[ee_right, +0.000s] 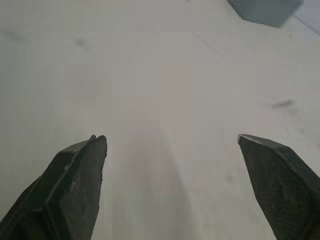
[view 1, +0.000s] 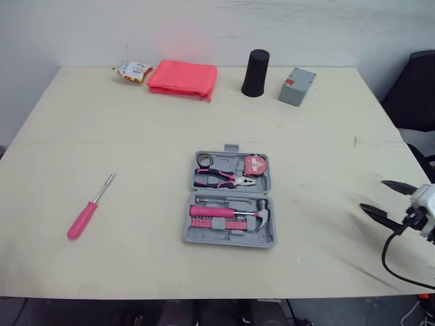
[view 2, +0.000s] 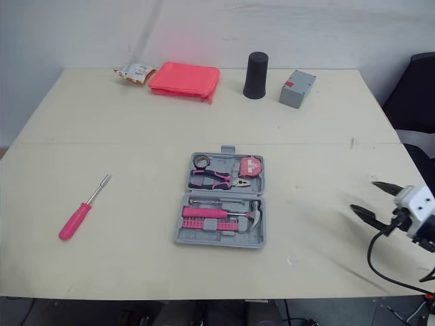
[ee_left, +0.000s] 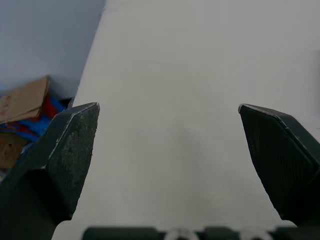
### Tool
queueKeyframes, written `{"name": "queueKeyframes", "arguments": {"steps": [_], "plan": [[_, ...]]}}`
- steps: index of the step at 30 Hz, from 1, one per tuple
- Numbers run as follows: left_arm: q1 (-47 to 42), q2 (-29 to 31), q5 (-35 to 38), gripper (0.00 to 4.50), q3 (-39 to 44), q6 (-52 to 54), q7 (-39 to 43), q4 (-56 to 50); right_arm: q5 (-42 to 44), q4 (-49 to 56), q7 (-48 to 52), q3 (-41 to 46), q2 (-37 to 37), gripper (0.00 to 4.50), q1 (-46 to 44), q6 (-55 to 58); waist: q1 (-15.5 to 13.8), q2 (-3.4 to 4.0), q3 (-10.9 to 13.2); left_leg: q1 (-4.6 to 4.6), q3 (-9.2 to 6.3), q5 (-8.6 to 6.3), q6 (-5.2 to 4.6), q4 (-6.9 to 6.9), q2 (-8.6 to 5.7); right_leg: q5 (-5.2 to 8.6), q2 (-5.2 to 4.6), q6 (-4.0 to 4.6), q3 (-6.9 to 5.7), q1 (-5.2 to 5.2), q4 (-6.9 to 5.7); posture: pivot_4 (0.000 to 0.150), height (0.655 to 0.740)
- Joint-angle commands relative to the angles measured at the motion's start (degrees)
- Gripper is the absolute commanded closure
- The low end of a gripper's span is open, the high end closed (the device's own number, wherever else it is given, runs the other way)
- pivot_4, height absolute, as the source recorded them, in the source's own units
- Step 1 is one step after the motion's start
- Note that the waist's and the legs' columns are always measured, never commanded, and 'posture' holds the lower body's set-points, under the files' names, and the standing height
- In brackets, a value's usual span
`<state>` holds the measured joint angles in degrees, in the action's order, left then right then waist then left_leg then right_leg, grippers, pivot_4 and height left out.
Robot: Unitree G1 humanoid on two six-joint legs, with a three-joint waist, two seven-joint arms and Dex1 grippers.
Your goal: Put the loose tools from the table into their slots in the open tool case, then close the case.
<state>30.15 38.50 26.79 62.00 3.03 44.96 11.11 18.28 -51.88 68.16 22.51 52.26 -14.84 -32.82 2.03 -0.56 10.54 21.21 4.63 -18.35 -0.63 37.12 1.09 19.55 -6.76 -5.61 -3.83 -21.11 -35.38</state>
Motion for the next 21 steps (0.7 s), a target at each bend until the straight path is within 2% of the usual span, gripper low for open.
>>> {"name": "queueKeyframes", "arguments": {"steps": [1,3,5,7,11,13,16,21], "plan": [[0.5,-1.21,2.05,0.0,-0.37,1.04,-1.08,-5.12,2.25,1.15,-0.66,1.5,-0.99,0.03,-2.01,-0.74,0.19,-0.04,0.03,0.0,0.1,-0.01,0.0,-0.01,0.02,0.0,-0.01,0.0,-0.01,-0.05,0.0,0.15,0.74],[-0.35,-1.29,3.08,0.0,-0.88,2.54,-1.78,-7.5,3.87,3.89,1.18,0.49,-2.92,0.03,-3.04,1.36,0.48,-0.23,0.01,0.0,0.16,0.0,0.03,0.03,0.12,0.0,0.05,0.0,-0.05,-0.07,-0.05,0.15,0.74],[-0.53,-0.7,3.15,0.0,-2.57,4.3,-1.54,-9.37,9.41,9.81,9.78,-0.61,-5.48,0.03,-3.05,5.45,0.55,-0.23,0.01,-0.05,0.15,-0.02,-0.03,0.05,0.18,-0.01,0.08,0.01,-0.05,-0.07,-0.17,0.15,0.74],[-1.26,1.18,4.1,0.0,-5.0,8.26,-1.18,-12.87,13.04,16.79,12.46,-1.75,-8.06,0.03,-3.88,9.45,0.55,-0.18,0.03,-0.07,0.15,-0.03,-0.08,0.01,0.2,0.0,0.11,0.03,-0.04,-0.07,-0.19,0.15,0.74],[-2.18,5.71,8.05,0.0,-9.8,19.69,0.14,-19.92,18.96,32.46,12.14,-4.51,-13.32,0.03,-3.26,17.0,0.41,-0.11,0.07,0.04,0.16,0.26,-0.14,0.04,0.2,0.01,0.11,0.04,-0.04,-0.21,-0.31,0.15,0.74],[-2.68,7.64,8.63,0.0,-12.13,25.3,-0.48,-20.66,22.1,40.42,8.03,-5.33,-16.07,0.03,-2.02,22.64,0.07,-0.1,0.06,0.05,0.16,0.27,-0.11,0.0,0.21,0.01,0.11,0.04,-0.04,-0.24,-0.33,0.15,0.74],[-5.3,9.25,7.16,0.0,-15.5,26.85,-0.73,-19.21,22.35,47.96,11.03,-8.03,-17.75,0.03,0.65,23.1,-0.28,-0.08,0.07,0.05,0.17,0.24,-0.07,-0.02,0.2,0.02,0.11,0.06,-0.03,-0.28,-0.31,0.15,0.74],[-10.1,11.0,5.47,0.0,-20.08,30.58,-1.71,-15.36,21.73,53.7,13.31,-11.34,-19.14,0.03,2.05,23.02,-0.38,-0.09,0.07,0.08,0.22,0.18,-0.11,0.02,0.17,0.02,0.11,0.06,-0.02,-0.28,-0.28,0.15,0.74]]}}
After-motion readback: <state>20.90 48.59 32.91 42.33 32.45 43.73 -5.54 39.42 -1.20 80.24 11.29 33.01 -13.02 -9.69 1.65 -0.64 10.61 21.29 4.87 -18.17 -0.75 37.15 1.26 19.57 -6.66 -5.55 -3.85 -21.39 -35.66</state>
